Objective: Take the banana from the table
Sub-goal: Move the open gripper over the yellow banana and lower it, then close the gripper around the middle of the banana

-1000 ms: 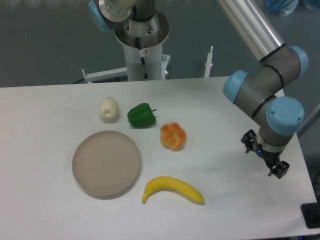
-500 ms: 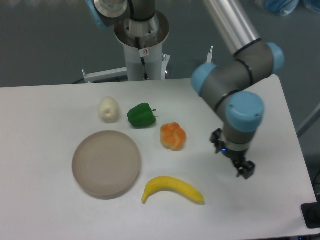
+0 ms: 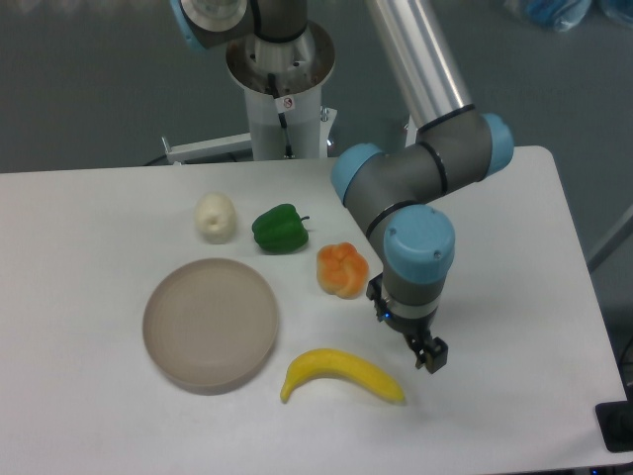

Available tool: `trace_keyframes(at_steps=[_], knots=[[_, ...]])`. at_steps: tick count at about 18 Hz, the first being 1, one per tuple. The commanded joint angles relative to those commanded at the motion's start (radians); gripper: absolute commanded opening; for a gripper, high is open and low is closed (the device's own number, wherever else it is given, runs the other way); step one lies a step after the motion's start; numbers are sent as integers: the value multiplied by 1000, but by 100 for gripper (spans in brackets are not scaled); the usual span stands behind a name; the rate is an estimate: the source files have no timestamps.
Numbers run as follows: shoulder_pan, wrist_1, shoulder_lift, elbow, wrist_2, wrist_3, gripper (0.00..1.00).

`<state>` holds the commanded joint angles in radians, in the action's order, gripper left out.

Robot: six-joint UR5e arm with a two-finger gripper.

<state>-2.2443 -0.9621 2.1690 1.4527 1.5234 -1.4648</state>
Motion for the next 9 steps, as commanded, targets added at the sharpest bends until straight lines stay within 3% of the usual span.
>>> trace_keyframes(at_steps=[2, 4, 9], knots=[[32, 36, 14, 15, 0, -18, 100], [49, 37, 14, 40, 3, -115, 100], [61, 36, 12, 67, 7, -167, 100]])
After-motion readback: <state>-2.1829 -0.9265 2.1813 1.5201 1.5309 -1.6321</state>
